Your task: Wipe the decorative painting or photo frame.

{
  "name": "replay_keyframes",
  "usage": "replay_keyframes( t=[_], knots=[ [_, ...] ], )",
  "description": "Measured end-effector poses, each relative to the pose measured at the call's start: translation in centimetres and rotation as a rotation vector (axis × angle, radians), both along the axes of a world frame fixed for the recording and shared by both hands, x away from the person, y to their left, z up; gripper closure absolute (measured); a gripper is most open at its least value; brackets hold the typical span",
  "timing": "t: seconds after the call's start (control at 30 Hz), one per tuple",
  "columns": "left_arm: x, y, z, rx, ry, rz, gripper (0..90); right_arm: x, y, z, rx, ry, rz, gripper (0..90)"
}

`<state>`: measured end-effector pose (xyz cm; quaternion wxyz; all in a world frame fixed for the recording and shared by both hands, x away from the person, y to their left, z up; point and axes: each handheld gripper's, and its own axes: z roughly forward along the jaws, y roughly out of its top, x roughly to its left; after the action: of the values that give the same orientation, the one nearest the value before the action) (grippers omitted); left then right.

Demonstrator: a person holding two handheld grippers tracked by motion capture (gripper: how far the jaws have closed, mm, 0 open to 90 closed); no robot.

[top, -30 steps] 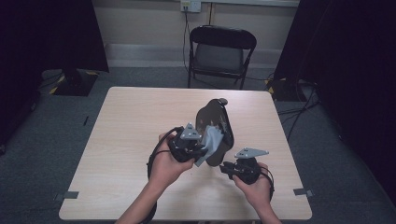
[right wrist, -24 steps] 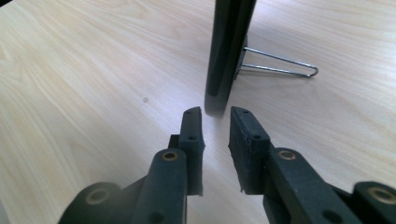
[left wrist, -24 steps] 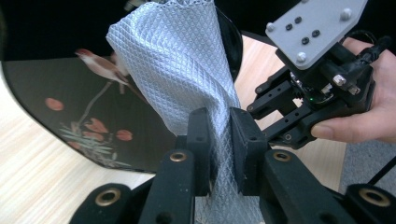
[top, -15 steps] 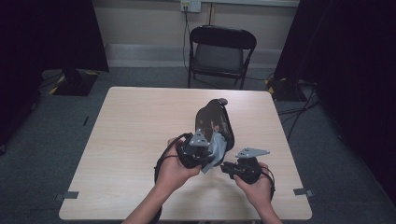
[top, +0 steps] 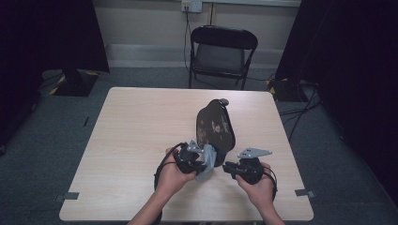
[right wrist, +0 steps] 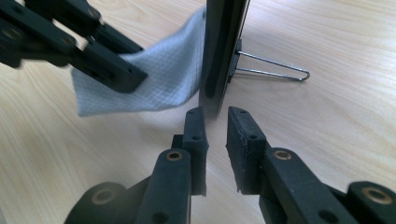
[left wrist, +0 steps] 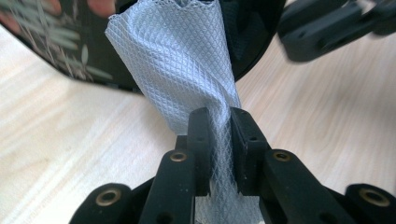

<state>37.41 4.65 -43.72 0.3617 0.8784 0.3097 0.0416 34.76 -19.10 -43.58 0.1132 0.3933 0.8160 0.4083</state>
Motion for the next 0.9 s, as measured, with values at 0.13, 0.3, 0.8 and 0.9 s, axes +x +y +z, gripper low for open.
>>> replay_keyframes(
  t=[0.13, 0.3, 0.8, 0.9],
  knots=[
    [0.0, 0.1, -1.4, 0.017, 0.028, 0.014, 79.3, 0.0, 0.0, 0.1, 0.000, -0.002, 0.000, 78.2],
    [-0.2, 0.4, -2.9, 0.040, 0.057, 0.019, 79.4, 0.0, 0.1, 0.0, -0.008, -0.002, 0.002, 78.2],
    [-1.5, 0.7, 6.3, -0.066, -0.124, -0.019, 79.4, 0.2, 0.0, -0.4, -0.024, 0.004, -0.003, 79.0],
    [-2.1, -0.1, 8.5, -0.090, -0.176, -0.047, 79.3, 0.2, 0.0, -0.5, -0.028, 0.004, -0.006, 79.2]
  ],
)
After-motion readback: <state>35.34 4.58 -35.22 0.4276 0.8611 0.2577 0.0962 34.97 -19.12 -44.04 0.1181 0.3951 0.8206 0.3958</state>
